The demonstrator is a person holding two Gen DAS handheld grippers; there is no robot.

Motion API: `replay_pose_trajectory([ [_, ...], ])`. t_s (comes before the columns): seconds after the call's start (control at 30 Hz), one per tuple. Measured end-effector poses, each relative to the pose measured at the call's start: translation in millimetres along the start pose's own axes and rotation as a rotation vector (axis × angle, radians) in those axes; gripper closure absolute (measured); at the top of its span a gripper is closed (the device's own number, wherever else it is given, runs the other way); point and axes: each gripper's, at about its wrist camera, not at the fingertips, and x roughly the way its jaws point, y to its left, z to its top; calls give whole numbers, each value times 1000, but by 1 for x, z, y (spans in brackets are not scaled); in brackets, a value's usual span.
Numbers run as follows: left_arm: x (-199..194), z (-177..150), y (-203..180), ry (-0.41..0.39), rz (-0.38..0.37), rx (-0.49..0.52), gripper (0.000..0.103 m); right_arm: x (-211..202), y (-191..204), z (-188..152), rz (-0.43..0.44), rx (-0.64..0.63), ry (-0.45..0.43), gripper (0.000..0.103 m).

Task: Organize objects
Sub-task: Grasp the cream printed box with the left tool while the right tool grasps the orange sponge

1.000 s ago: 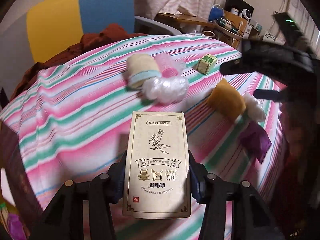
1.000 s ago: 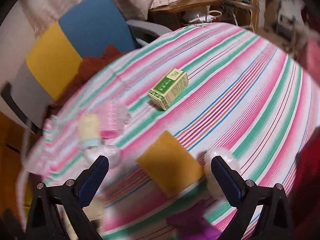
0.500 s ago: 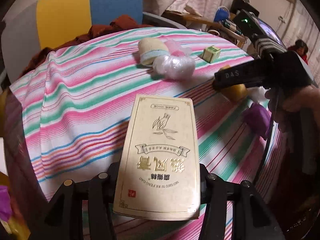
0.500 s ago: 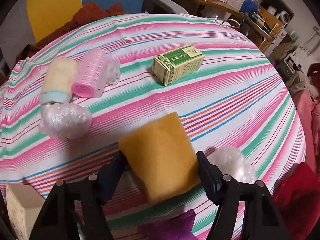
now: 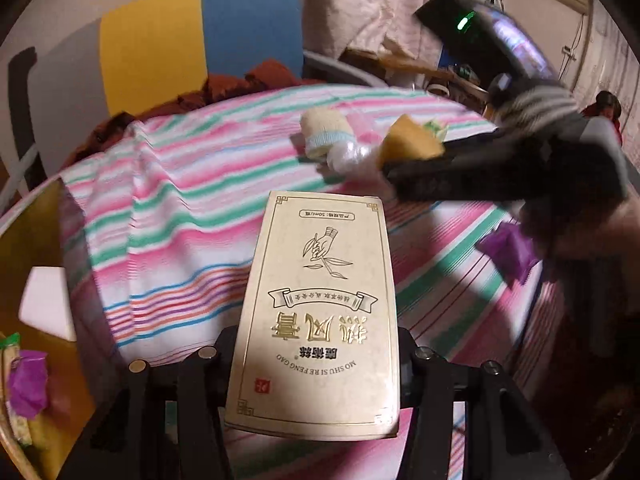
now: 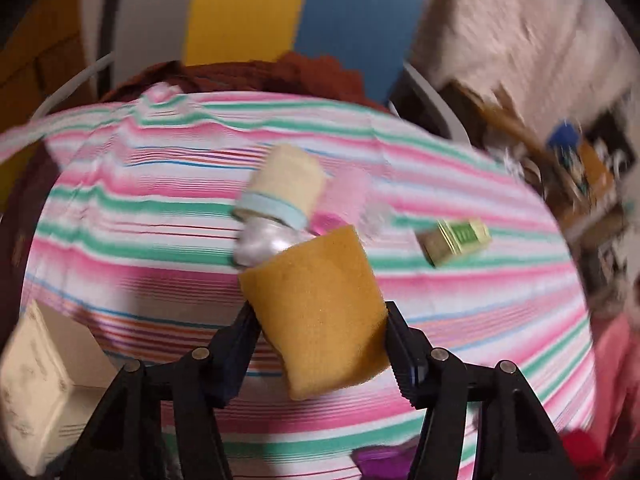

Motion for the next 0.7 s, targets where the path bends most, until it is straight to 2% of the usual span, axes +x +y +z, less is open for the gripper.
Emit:
replay_pose_trajectory([
  [0.3, -53, 0, 21, -105, 46, -50, 51, -11, 21, 4, 1, -101, -86, 42],
  [0.4, -71, -2, 35, -135, 59, -81, 51, -26, 37, 2, -2, -164, -152, 42],
  [0.57, -102, -11, 62, -185, 136, -127, 51, -38, 74, -4, -38, -306, -212, 42],
  [0.7, -116, -21, 88, -199, 179, -194, 51, -40, 83, -5, -37, -336, -218, 42],
])
